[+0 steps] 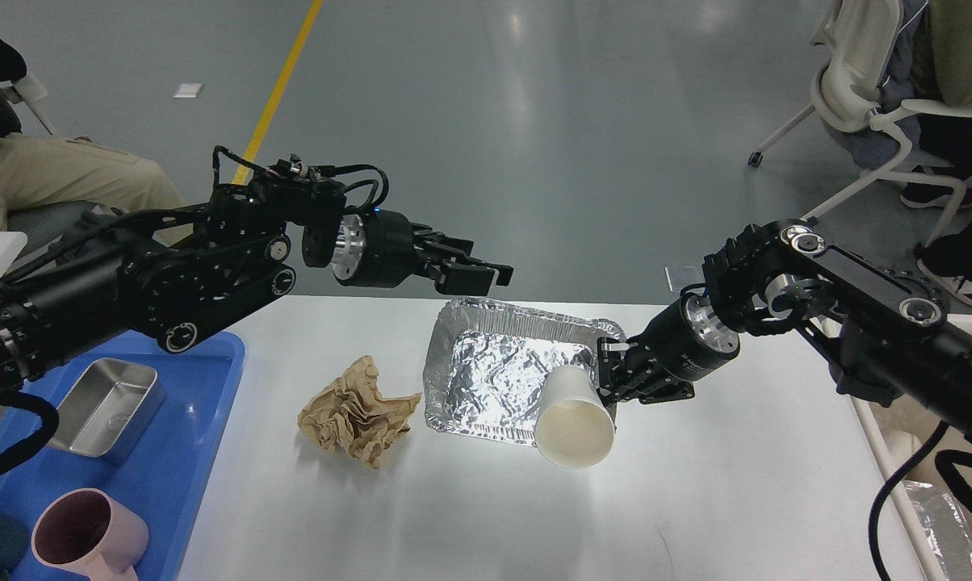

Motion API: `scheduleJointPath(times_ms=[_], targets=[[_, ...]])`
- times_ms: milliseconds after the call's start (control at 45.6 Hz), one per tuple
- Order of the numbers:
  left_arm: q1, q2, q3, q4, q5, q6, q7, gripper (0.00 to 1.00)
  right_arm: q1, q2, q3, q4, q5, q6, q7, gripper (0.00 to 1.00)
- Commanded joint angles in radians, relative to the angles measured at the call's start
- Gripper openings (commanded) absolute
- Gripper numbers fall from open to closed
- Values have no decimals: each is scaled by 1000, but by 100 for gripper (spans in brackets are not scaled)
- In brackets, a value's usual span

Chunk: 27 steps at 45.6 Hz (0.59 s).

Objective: Tidy desktop
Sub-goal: 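Lower the cup into the foil tray and open the left gripper, then withdraw the left gripper from the foil tray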

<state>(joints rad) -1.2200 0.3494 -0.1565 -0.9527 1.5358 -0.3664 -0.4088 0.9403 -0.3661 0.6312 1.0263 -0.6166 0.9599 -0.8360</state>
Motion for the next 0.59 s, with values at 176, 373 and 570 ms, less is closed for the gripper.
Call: scheduleJointPath(times_ms=[176,373,570], targets=[[85,131,-78,-3,-132,83,4,93,2,4,1,-3,-2,0,0,0],[214,302,-215,-64,-361,153,76,94,2,4,-1,-3,-2,0,0,0],[384,535,-284,-239,-488,162,242,94,2,4,-1,-3,-3,0,0,0]])
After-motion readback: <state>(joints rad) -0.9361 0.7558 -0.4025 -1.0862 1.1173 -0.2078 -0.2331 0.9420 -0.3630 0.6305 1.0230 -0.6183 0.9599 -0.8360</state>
